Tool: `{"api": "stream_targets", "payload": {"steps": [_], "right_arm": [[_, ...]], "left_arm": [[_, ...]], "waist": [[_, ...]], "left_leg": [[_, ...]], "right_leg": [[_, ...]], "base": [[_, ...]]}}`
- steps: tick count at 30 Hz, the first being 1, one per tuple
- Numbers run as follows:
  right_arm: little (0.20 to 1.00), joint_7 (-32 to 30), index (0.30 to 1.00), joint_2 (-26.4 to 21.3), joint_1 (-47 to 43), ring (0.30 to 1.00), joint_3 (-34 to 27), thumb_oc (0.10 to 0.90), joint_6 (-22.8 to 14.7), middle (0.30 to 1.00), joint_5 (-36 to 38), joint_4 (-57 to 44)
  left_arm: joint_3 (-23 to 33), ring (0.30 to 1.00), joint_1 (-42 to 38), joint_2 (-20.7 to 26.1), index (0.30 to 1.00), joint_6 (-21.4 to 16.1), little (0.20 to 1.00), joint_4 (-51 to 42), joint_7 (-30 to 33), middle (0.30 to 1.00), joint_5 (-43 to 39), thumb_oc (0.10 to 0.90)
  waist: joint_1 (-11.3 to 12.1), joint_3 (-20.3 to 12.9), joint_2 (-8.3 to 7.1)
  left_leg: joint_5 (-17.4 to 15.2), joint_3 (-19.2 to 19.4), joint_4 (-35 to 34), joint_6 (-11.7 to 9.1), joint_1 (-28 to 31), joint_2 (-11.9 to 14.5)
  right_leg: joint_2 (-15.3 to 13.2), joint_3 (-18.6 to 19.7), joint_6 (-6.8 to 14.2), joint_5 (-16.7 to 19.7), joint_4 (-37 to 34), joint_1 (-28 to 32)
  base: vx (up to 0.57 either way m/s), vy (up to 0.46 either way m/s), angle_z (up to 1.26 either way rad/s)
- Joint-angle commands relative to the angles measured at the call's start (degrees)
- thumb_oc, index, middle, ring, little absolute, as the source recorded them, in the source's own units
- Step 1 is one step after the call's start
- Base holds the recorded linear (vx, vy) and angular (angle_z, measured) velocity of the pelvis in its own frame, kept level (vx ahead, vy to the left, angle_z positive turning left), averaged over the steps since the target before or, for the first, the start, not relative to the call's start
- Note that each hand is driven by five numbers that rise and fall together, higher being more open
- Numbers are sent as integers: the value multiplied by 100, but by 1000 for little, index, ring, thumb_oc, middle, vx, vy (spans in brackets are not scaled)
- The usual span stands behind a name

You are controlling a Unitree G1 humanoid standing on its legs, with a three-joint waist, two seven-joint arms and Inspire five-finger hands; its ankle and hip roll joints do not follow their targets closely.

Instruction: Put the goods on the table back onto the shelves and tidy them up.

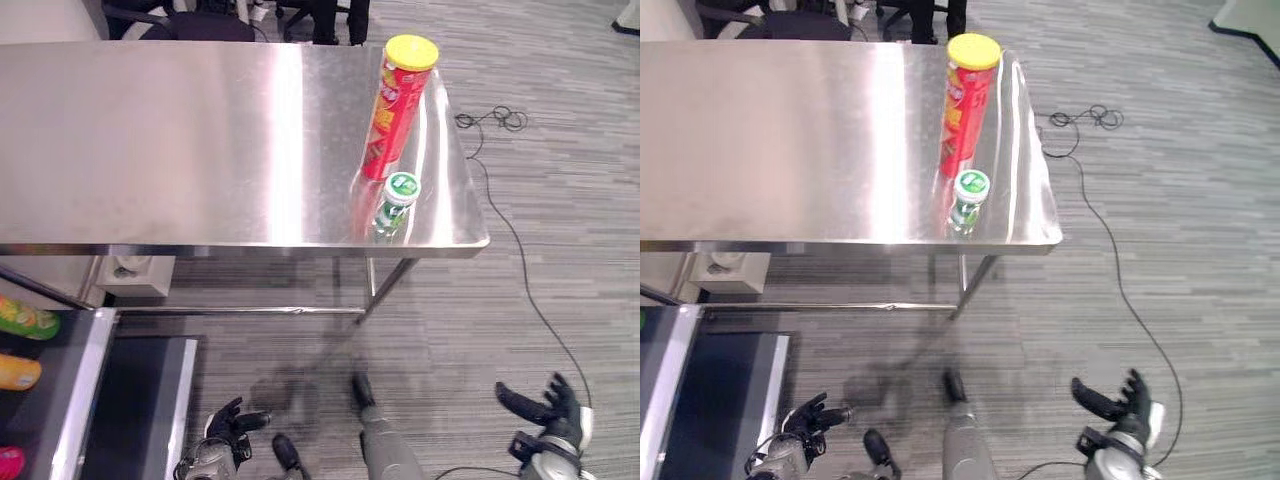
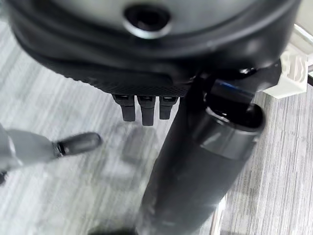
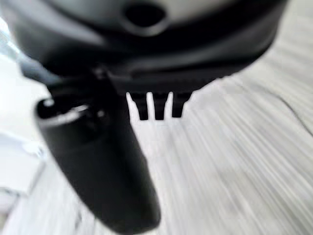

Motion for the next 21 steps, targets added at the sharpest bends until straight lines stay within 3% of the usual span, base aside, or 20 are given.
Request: {"api": "stream_targets", "payload": {"steps": [1, 4, 6, 10, 11, 13, 15, 16, 17, 21], "right_arm": [[900, 711, 900, -1240, 126, 900, -573, 800, -689, 900, -477, -1198], [900, 1395, 900, -1774, 127, 900, -1005, 800, -921, 900, -397, -2363], [900, 1919, 900, -2239, -54, 900, -1338, 800, -1212, 900, -69, -3225], [900, 2158, 900, -2688, -605, 900, -1270, 800, -1416, 900, 320, -3966], [900, 2231, 900, -2735, -753, 900, -1325, 800, -1545, 900, 464, -4340], [900, 2126, 900, -2694, -1019, 900, -1241, 800, -1586, 900, 607, -4521], [900, 2041, 900, -2760, -1066, 900, -1235, 800, -1620, 900, 640, -4628], [900, 1760, 900, -2849, -1238, 900, -1261, 800, -1702, 900, 387, -4670], [900, 1805, 900, -2826, -1238, 900, -1192, 800, -1560, 900, 344, -4676], [900, 1742, 900, -2601, -1239, 900, -1149, 800, -1651, 900, 451, -4841]], "left_arm": [[162, 900, 15, -30, 900, -218, 900, -101, -247, 900, 329, 800], [147, 900, 120, -137, 900, -221, 900, -32, -449, 900, 413, 800], [2, 900, 139, -271, 900, -266, 900, -20, -617, 900, 456, 800], [-52, 900, 123, -429, 900, -302, 900, 20, -652, 900, 280, 800], [14, 900, 126, -493, 900, -343, 900, -34, -587, 900, -4, 800], [154, 900, 27, -564, 900, -338, 900, -52, -506, 900, -501, 800], [100, 900, -27, -647, 900, -312, 900, -5, -489, 900, -574, 800], [-26, 900, -10, -738, 900, -271, 900, 64, -498, 900, -450, 800], [-34, 900, -7, -731, 900, -295, 900, 39, -473, 900, -417, 800], [68, 900, -62, -730, 900, -287, 900, 205, -396, 900, -574, 800]], "waist": [[-86, -147, 303], [-137, -371, 382], [-75, -516, 475], [124, -570, 470], [323, -471, 359], [571, -317, 55], [630, -344, -11], [625, -374, 25], [635, -393, 33], [557, -567, 168]], "left_leg": [[-432, -34, 69, -395, 688, 86], [-379, -15, 69, -490, 828, 259], [-175, -99, 74, -603, 896, 415], [65, -270, 626, -762, 756, 612], [323, -500, 1434, -812, 442, 733], [438, -903, 2381, -689, -266, 714], [261, -784, 1971, -672, -498, 772], [280, -638, 1680, -683, -437, 818], [309, -599, 1448, -721, -410, 852], [299, -527, 688, -749, -190, 781]], "right_leg": [[334, 14, -114, 464, 728, 396], [438, -20, -207, 343, 724, 533], [523, -136, -303, 180, 719, 700], [584, -314, -486, -24, 701, 987], [591, -374, -634, -172, 724, 1258], [405, -523, -769, -313, 715, 1553], [241, -616, -699, -367, 646, 1694], [204, -720, -666, -389, 622, 1731], [183, -703, -636, -405, 579, 1732], [164, -733, -564, -454, 603, 1692]], "base": [[228, -233, 28], [222, -207, -58], [221, -261, -1], [136, -244, 45], [35, -262, 85], [67, -296, 84], [101, -23, 68], [90, 75, 68], [100, 65, 45], [100, 82, 24]]}}
